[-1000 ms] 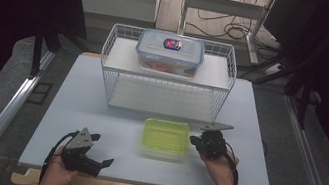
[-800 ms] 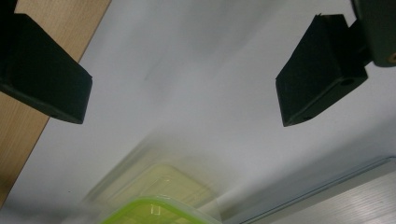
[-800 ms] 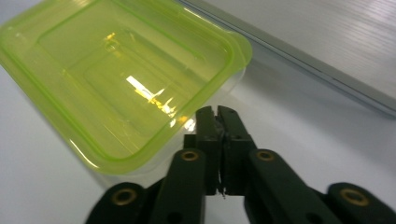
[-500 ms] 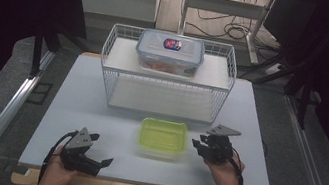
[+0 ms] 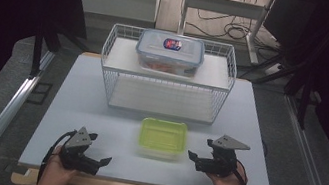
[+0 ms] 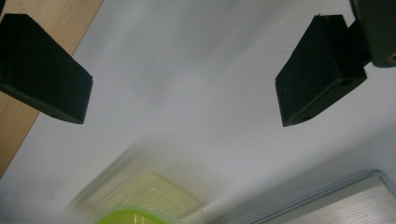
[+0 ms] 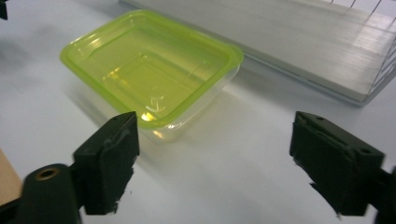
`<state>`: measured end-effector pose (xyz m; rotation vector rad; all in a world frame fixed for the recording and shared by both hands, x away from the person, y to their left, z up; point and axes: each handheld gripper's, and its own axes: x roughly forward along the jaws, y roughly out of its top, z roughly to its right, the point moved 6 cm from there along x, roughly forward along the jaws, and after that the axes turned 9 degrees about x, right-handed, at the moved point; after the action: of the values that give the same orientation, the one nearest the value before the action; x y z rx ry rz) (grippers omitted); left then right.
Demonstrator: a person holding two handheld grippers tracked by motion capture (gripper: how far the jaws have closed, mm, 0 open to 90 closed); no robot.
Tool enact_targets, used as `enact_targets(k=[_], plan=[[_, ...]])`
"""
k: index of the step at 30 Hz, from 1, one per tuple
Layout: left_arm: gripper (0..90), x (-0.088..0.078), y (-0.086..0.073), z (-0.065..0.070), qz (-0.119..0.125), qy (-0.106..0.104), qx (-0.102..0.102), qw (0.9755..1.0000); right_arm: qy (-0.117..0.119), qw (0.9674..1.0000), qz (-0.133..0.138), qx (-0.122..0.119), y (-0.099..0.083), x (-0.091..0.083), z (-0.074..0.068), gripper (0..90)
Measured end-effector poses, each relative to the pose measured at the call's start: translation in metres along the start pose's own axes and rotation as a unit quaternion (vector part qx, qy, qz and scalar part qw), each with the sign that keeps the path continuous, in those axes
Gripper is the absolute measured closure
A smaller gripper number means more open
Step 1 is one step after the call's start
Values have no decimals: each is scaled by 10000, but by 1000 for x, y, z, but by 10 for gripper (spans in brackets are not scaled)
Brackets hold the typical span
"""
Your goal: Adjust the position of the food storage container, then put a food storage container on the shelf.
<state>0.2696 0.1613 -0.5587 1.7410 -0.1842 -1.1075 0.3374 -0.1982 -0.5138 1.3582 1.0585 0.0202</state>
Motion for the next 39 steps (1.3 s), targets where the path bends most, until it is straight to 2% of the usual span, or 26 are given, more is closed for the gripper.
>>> enact_targets(k=[5,16,19,24,27,29,31,33,39], plan=[[37,1,-1,0,-40,-24,-4,10000,-64,9999,-99,40,-9,0,2,123],[38,1,-1,-1,-21,-24,-23,10000,-134,9998,-106,137,-9,2,7,78],[38,1,-1,-1,-30,-24,-14,10000,-157,9997,-179,96,-11,3,8,56],[38,2,-1,0,-40,-36,-8,10000,-164,9998,-87,56,-8,6,7,30],[38,3,-2,-1,-45,-49,-15,10000,-74,9998,-29,209,-5,9,6,36],[38,3,-2,-1,-52,-49,-9,10000,96,9992,-89,374,-2,12,6,60],[39,3,-2,0,-64,-49,-7,10000,366,9971,-133,656,1,15,5,59],[39,3,-1,-1,-61,-44,-8,10000,541,9944,-185,894,5,20,4,36],[40,3,-2,-1,-64,-31,-21,10000,648,9895,-495,1195,10,35,8,48]])
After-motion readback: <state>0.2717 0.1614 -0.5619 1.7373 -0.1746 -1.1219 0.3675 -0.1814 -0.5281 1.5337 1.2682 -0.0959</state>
